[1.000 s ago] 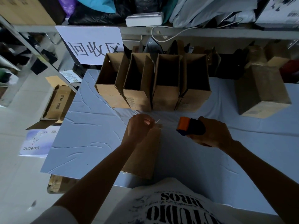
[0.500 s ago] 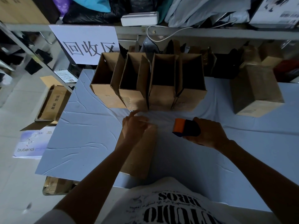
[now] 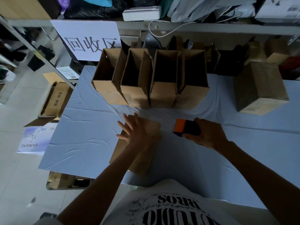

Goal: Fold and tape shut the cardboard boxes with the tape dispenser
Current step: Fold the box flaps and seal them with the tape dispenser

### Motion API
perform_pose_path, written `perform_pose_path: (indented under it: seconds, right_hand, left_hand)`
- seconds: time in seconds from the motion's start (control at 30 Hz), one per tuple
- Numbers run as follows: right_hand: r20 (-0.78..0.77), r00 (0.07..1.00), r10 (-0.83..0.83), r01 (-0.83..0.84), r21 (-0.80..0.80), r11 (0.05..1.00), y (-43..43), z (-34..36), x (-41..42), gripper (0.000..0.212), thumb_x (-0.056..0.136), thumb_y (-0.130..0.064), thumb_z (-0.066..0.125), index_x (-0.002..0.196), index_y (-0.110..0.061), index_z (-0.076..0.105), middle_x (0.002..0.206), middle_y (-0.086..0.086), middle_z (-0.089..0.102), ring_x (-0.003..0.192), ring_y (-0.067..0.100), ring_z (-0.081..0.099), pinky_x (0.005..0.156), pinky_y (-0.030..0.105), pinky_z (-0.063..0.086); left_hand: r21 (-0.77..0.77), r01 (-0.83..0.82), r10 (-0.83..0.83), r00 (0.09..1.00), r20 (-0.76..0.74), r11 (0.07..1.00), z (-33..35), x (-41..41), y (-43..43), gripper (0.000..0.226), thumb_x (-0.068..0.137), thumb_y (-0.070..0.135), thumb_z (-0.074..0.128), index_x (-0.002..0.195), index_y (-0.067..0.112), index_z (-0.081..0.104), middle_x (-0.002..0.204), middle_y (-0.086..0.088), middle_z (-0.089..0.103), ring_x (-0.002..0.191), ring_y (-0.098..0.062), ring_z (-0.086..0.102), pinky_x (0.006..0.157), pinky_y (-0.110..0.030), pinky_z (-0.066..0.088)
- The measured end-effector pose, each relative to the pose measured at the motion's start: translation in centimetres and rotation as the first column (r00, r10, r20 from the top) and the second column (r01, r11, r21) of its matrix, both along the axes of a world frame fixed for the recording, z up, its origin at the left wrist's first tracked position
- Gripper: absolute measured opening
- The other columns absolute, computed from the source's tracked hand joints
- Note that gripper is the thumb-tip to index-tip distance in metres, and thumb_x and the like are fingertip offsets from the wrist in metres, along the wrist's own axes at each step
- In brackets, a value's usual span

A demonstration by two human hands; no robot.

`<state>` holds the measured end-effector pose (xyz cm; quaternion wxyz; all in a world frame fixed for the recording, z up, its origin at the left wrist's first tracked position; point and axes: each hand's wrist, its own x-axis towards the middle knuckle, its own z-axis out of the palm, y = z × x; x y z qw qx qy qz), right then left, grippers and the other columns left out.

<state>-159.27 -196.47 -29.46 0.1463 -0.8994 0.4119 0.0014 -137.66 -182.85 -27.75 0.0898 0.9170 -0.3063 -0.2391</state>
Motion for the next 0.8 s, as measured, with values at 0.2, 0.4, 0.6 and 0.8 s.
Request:
perform_pose_path:
  seconds: [0.2,0.4,0.6,0.8]
  right_hand:
    - [0.000,1.000,-0.031,0.031,0.061,0.998,0.6,1.2,0.0,0.060,0.063,-0.084,0.052,0.087,-0.030,0.045,0.065,-0.016,0.049,0.058,0.003,0.051,0.052,0.021,0.038]
    - [0.098,0.995,-0.014,0.013,0.017,1.000,0.4,4.7,1.1,0.060,0.057,-0.087,0.049,0.088,-0.037,0.042,0.063,-0.020,0.043,0.057,0.002,0.048,0.053,0.018,0.035]
    - [0.037,0.999,-0.019,0.015,0.104,0.995,0.3,4.9,4.0,0.056,0.060,-0.084,0.056,0.080,-0.032,0.045,0.063,-0.017,0.046,0.060,0.009,0.051,0.058,0.024,0.035]
    - [0.023,0.997,-0.068,0.063,0.180,0.982,0.8,4.4,7.5,0.059,0.060,-0.084,0.057,0.084,-0.031,0.047,0.073,-0.011,0.052,0.071,0.012,0.055,0.065,0.027,0.038]
  left_hand:
    - [-0.082,0.032,-0.041,0.993,-0.108,0.996,0.9,1.2,0.2,0.118,0.066,0.050,0.081,0.151,0.027,0.003,0.155,-0.012,0.002,0.140,-0.042,0.008,0.109,-0.067,0.014]
    - [-0.302,-0.067,-0.088,0.876,-0.473,0.951,1.3,4.2,1.1,0.107,0.060,0.023,0.090,0.146,0.023,0.027,0.150,-0.011,0.026,0.137,-0.032,0.028,0.113,-0.045,0.029]
    - [-0.320,-0.088,-0.104,0.836,-0.539,0.943,0.8,4.9,0.6,0.110,0.049,0.034,0.088,0.143,0.019,0.032,0.141,-0.006,0.038,0.129,-0.028,0.036,0.107,-0.046,0.038]
    - [-0.282,-0.219,-0.059,0.683,-0.728,0.934,-0.1,7.7,0.9,0.081,0.074,0.010,0.077,0.143,0.025,0.037,0.142,-0.010,0.040,0.123,-0.029,0.043,0.104,-0.045,0.040]
